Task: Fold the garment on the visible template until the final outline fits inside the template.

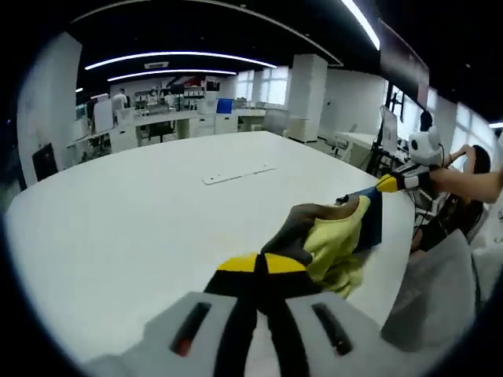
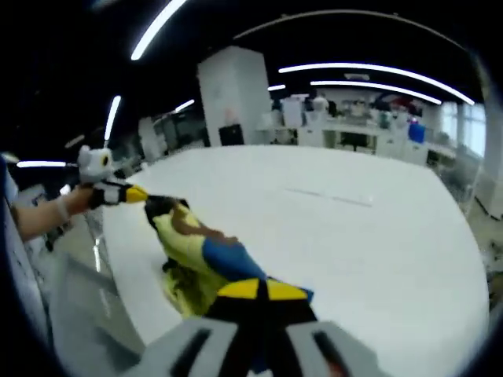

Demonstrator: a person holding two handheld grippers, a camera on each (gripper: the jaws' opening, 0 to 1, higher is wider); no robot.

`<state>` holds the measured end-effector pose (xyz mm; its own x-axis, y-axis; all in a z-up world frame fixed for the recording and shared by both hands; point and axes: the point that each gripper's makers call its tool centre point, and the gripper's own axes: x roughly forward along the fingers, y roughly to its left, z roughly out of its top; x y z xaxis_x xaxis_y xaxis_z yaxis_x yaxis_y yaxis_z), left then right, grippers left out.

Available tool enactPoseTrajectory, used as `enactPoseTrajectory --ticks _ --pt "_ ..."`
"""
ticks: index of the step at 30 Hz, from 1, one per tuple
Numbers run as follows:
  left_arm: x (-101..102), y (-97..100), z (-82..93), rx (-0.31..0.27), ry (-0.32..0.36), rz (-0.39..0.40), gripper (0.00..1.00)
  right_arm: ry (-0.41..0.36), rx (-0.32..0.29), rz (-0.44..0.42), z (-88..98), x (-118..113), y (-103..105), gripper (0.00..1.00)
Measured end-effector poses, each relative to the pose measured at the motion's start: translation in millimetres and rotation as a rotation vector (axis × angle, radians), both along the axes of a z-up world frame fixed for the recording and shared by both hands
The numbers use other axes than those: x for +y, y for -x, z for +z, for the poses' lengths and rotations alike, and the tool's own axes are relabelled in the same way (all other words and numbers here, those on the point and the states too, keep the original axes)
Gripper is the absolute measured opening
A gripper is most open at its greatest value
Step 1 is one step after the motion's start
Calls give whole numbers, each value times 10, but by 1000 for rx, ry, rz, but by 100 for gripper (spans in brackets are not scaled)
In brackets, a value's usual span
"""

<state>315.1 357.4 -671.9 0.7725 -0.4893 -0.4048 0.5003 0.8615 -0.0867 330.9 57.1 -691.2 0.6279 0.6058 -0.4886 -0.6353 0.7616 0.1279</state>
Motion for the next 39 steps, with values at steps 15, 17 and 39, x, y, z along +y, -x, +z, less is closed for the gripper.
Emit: enactPoseTrajectory --ticks 15,17,39 --pt "13 -184 1046 -206 -50 -8 0 -91 -231 16 1220 67 -206 0" --pt "5 -206 1173 -231 -53 -8 0 -102 -258 20 1362 78 -239 0" --pt "358 -1296 493 -116 -4 34 0 47 -173 94 840 359 -1284 0"
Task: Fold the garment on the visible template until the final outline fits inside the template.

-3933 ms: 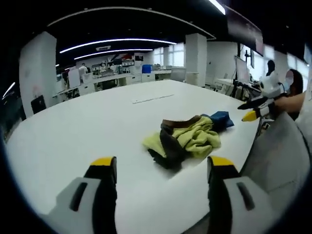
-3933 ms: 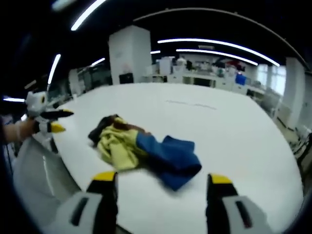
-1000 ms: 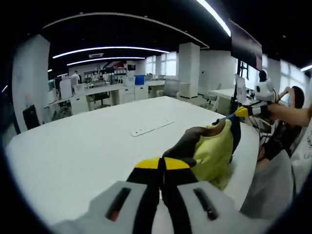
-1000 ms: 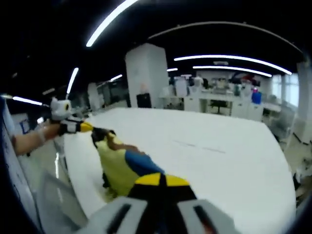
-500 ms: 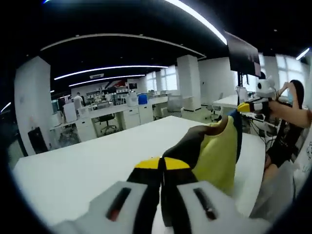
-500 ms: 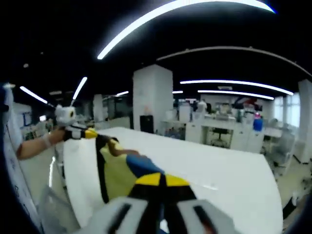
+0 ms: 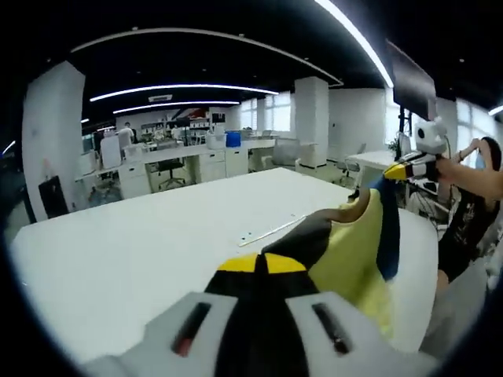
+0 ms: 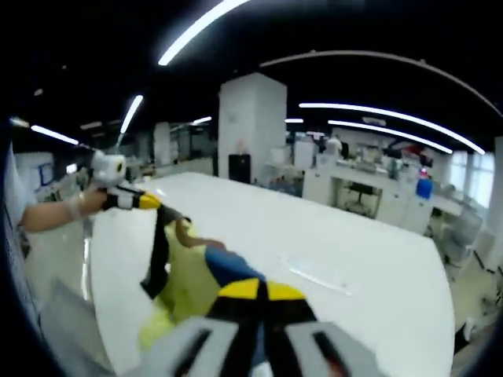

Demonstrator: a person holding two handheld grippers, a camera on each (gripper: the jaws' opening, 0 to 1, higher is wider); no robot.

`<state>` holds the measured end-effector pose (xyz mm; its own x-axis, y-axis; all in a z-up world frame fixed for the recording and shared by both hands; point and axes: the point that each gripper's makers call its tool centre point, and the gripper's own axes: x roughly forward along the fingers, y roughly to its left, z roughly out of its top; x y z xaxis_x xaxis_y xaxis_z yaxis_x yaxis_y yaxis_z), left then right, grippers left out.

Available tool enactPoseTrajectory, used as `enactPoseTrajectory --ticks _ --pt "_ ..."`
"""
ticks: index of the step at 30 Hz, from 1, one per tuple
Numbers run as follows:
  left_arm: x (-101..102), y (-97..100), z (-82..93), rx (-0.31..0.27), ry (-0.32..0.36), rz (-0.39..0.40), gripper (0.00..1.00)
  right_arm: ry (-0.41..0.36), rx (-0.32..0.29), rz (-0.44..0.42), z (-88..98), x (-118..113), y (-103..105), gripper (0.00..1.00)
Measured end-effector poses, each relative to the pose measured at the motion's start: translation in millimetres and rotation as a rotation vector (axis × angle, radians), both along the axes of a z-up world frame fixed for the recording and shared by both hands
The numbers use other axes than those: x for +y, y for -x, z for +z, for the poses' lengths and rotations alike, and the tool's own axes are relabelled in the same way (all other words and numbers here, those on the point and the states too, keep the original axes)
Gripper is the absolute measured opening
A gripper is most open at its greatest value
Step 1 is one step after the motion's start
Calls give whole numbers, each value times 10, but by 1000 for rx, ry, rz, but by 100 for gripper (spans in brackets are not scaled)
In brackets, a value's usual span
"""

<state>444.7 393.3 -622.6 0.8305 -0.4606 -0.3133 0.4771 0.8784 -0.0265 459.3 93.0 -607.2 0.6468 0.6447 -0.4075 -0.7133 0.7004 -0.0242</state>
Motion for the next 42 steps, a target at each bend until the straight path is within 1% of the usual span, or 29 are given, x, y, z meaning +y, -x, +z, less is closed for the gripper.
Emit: enactPoseTrajectory --ticks 1,2,3,5,6,7,8,9,10,11,13,15,17,18,19,20,21,22,23,26,27,29,31,33,34,37,38,40,42 --pt "7 -89 -96 7 -9 -6 0 1 25 -7 -78 2 -47 0" --pt "-16 -123 -154 27 -3 -2 0 2 36 -4 -149 17 -110 0" --pt "-9 -212 -256 41 -6 -2 0 6 68 -11 -275 26 -245 0" --pt "11 -324 -392 74 0 5 0 22 88 -17 -454 53 -407 0" --pt "26 -399 -510 85 -32 1 0 20 112 -25 -517 61 -452 0" --pt "29 -474 -599 96 -35 4 0 21 107 -21 -581 86 -561 0" --pt "40 -539 -652 99 -37 1 0 26 121 -27 -636 96 -612 0" --pt "50 -605 -744 125 -24 9 0 44 138 -33 -721 98 -690 0" --pt "33 -628 -770 124 -23 7 0 40 151 -31 -759 116 -731 0" --pt "37 -669 -813 129 -27 7 0 57 157 -32 -837 112 -825 0" --pt "62 -784 -888 142 -15 28 0 63 182 -38 -908 118 -897 0" --pt "108 -901 -932 142 9 53 0 76 179 -36 -972 131 -986 0" --pt "76 -921 -975 140 9 62 0 92 186 -38 -1040 137 -1052 0" --pt "93 -1000 -1077 166 18 67 0 94 196 -40 -1104 152 -1108 0" --pt "89 -1026 -1130 172 10 66 0 98 207 -44 -1147 155 -1126 0" --pt "87 -1059 -1227 193 -1 73 0 101 221 -47 -1215 175 -1163 0" --pt "82 -1079 -1279 201 -7 73 0 106 230 -48 -1248 194 -1175 0" --pt "-1 -1043 -1343 213 -12 73 0 111 232 -45 -1280 217 -1196 0" --pt "-5 -1054 -1385 222 -13 77 0 133 241 -39 -1356 236 -1232 0" --pt "54 -1134 -1556 261 -28 82 0 158 286 -41 -1525 289 -1241 0" --pt "66 -1155 -1627 273 -39 81 0 172 292 -46 -1597 292 -1295 0" --pt "83 -1187 -1719 287 -56 85 0 195 303 -48 -1694 302 -1326 0" --pt "40 -1155 -1768 301 -61 81 0 206 319 -58 -1771 318 -1332 0" --pt "97 -1219 -1846 317 -67 92 0 216 330 -62 -1826 318 -1347 0" --pt "89 -1209 -1853 326 -68 97 0 231 336 -62 -1875 312 -1358 0" --pt "99 -1204 -1933 348 -71 105 0 243 352 -74 -1980 283 -1473 0" --pt "117 -1222 -1989 355 -71 108 0 246 354 -77 -2001 278 -1487 0" --pt "105 -1190 -2017 364 -73 109 0 257 366 -84 -2052 253 -1479 0" --pt "96 -1192 -2042 371 -73 110 0 259 372 -90 -2119 249 -1580 0"
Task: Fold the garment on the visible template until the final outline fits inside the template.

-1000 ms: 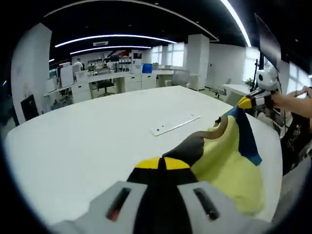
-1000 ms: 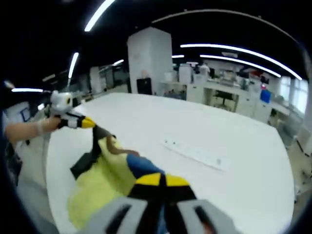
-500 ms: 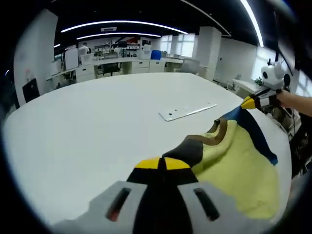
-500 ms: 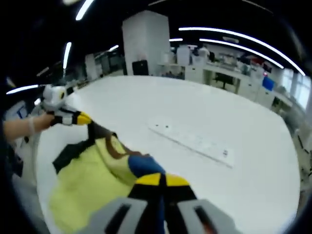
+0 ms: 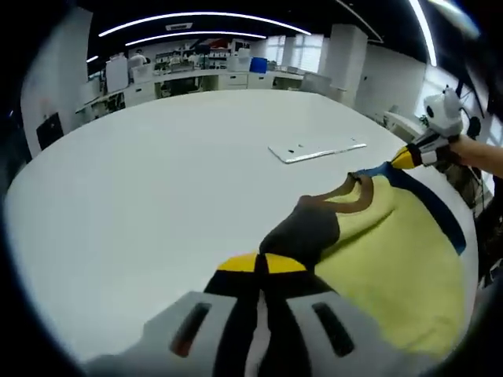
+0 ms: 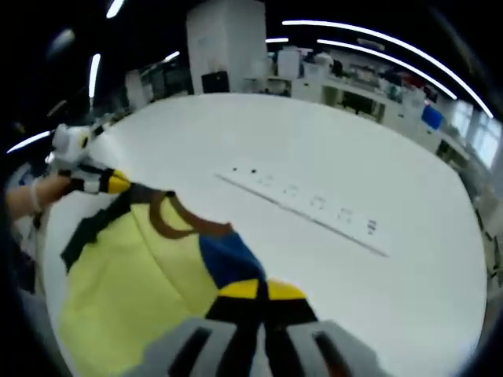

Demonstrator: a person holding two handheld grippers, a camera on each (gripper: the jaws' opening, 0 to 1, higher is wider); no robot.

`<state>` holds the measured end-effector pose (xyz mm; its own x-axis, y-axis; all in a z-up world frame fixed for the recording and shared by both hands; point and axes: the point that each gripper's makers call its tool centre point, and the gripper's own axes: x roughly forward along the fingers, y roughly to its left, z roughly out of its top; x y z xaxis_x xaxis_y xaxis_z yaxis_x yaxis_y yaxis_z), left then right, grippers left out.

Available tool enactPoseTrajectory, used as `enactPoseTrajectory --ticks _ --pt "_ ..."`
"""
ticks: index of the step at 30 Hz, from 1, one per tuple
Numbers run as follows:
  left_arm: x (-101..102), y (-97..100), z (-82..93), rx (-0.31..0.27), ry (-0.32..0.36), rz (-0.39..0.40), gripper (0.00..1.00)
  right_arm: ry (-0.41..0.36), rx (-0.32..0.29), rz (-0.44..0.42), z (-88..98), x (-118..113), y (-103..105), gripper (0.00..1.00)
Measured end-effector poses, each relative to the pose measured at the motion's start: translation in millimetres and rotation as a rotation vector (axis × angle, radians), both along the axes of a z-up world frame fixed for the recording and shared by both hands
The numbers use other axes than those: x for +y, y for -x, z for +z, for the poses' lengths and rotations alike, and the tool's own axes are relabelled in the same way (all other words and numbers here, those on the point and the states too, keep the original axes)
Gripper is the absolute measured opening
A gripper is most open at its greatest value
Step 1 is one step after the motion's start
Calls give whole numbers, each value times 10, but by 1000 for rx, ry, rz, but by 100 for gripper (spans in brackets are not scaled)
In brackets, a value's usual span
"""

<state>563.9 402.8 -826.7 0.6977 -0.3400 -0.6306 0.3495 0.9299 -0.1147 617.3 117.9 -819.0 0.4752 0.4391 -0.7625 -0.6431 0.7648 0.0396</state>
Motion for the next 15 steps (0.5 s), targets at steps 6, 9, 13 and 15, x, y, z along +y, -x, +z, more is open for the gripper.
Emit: enactPoseTrajectory --ticks 6,9,13,15 --pt "-28 25 -27 12 -2 -2 0 4 13 -6 -33 10 89 0" --pt "-4 -8 -24 9 8 -1 0 6 7 -2 -10 26 106 0" --pt "-42 -8 23 -5 50 -21 4 -17 -7 -3 50 36 147 0" --pt "-40 -9 62 -12 62 -29 15 -27 -18 -5 76 26 135 4"
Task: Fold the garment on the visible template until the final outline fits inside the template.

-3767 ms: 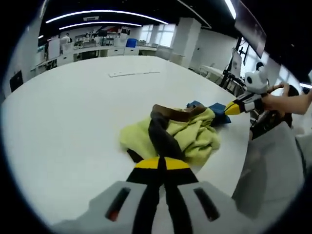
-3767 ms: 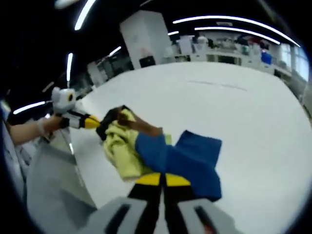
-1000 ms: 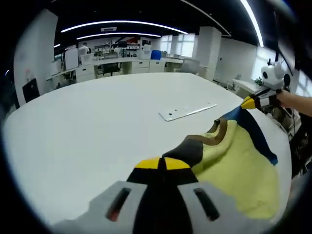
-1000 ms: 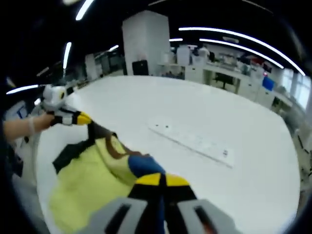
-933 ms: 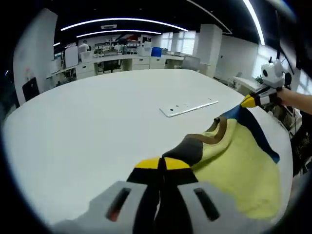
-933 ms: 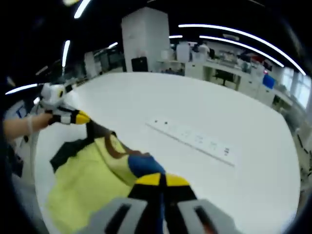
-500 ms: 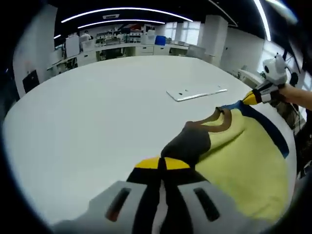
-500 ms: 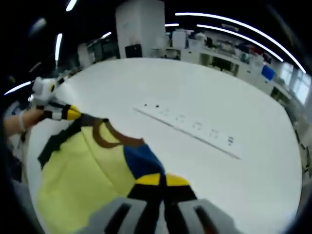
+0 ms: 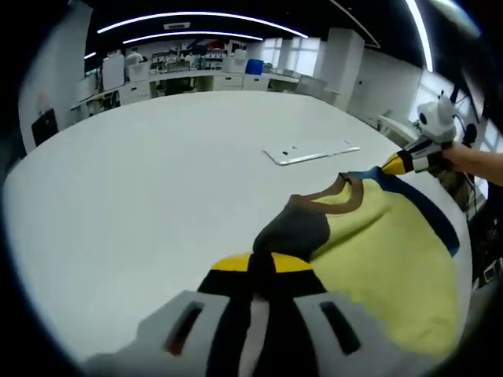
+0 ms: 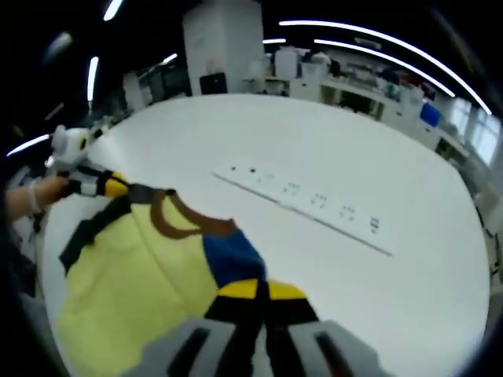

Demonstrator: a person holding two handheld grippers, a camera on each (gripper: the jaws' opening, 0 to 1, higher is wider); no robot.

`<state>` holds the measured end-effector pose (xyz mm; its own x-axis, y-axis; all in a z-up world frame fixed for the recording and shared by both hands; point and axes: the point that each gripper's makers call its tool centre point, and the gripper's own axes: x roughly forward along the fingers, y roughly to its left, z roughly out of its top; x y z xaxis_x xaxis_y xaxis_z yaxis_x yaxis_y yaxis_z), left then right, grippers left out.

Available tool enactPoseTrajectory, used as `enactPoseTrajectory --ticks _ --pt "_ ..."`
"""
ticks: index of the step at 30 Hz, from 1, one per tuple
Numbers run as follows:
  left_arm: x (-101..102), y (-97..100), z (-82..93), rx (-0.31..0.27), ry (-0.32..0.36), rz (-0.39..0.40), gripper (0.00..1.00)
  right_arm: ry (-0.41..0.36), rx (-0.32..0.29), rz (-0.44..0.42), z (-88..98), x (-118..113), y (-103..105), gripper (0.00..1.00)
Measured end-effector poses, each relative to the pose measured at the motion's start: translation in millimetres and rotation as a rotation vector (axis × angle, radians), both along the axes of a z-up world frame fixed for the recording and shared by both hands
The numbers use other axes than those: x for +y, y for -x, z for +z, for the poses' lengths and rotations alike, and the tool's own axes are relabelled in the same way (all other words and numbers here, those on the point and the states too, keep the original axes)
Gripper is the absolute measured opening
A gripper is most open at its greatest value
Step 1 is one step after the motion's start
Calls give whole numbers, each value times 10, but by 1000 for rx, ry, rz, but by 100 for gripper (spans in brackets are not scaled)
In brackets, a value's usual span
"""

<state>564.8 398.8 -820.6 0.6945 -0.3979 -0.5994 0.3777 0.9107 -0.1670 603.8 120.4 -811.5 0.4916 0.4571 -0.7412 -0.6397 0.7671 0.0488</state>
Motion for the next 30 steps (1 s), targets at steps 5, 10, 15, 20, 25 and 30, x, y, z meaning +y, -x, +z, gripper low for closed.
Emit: enactPoseTrajectory --ticks 5,10,15,20,25,30 --pt "-75 61 170 -39 16 -21 49 -54 -25 -2 129 6 73 24" --pt "-118 78 316 -84 70 -40 74 -97 -41 4 240 20 195 52" --pt "-190 247 481 -112 99 -58 93 -108 -63 33 316 -15 429 73" --pt "-289 514 653 -119 125 -85 100 -109 -70 45 354 -81 687 87" --pt "-299 775 754 -121 110 -127 100 -114 -68 63 403 -117 971 99" --pt "-305 1016 897 -139 125 -125 99 -110 -83 68 465 -179 1129 99"
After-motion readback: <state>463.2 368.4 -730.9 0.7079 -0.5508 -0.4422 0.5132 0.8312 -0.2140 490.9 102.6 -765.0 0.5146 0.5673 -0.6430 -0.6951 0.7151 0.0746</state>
